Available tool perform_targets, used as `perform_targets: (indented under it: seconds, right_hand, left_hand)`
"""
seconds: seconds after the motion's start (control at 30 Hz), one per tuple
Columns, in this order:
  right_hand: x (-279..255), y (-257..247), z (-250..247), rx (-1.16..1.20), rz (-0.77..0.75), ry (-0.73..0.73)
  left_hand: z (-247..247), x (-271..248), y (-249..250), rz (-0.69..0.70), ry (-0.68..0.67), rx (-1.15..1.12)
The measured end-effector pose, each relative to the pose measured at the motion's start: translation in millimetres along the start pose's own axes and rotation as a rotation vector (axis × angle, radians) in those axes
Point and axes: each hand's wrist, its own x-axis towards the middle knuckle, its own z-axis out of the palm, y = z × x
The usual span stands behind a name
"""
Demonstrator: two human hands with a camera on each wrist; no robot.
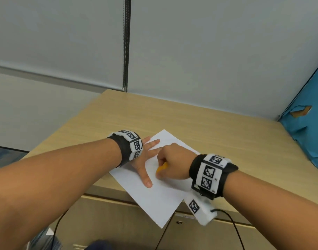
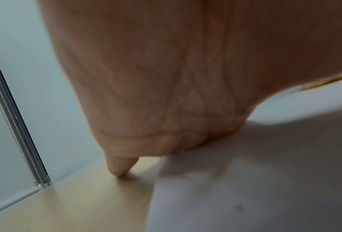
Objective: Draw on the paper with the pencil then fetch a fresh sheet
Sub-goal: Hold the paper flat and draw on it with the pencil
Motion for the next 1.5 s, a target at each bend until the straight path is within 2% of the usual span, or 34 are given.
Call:
perform_targets:
  seconds: [0.1,0.17,0.27,0.3,0.43,0.6,0.7,0.83,1.0,1.07,1.23,1.3,1.4,1.5]
  right_hand:
    - [9,16,-18,-0.018,0.12,0.084]
    - [11,20,-17,-0.027,0.124,0.121]
    - [-1,3,-5,-0.021,-0.006,-0.022]
    - [-1,3,-5,-0.014,-0.001,-0.041]
    - [9,28,-17,-0.041,0.164,0.116]
    - [-5,14,-6,-0.042,0.027,-0.011]
    - [-1,30,-19,0.016,0.13,0.041]
    - [-1,28,-19,0.028,0.144,0.035]
    - [-5,28,-18,0.012,0.158,0.06]
    - [-6,27,-20,0.024,0.162,0.046]
    - [-13,-3,-4,-0.031,-0.008,0.011]
    - [-7,8,-11,-0.054,0.057,0.012]
    - [3,26,-23,-0.076,0.161,0.097]
    - [-5,3,-8,-0.081,0.017,0.051]
  left_hand:
    - [3,2,-1,0.008,0.029,-0.034]
    - [4,3,0,0.006,0.03,-0.038]
    - [2,1,-1,0.005,0.014,-0.013]
    - [1,0,-1,0.004,0.01,-0.019]
    - [-1,-3,4,-0.005,0.017,-0.035]
    - [-2,-5,4,-0.009,0.015,-0.028]
    - [0,-3,5,-0.028,0.022,-0.048]
    - [-4,-2,6,-0.049,0.002,-0.006]
    - [-16,3,27,0.068,0.048,0.022]
    - [-16,8,29,0.064,0.033,0.031]
    - [-15,13,28,0.033,0.013,0.027]
    - [-14,11,29,0.044,0.024,0.021]
    - [-15,10,30,0.048,0.033,0.018]
    - [-15,12,30,0.027,0.012,0.037]
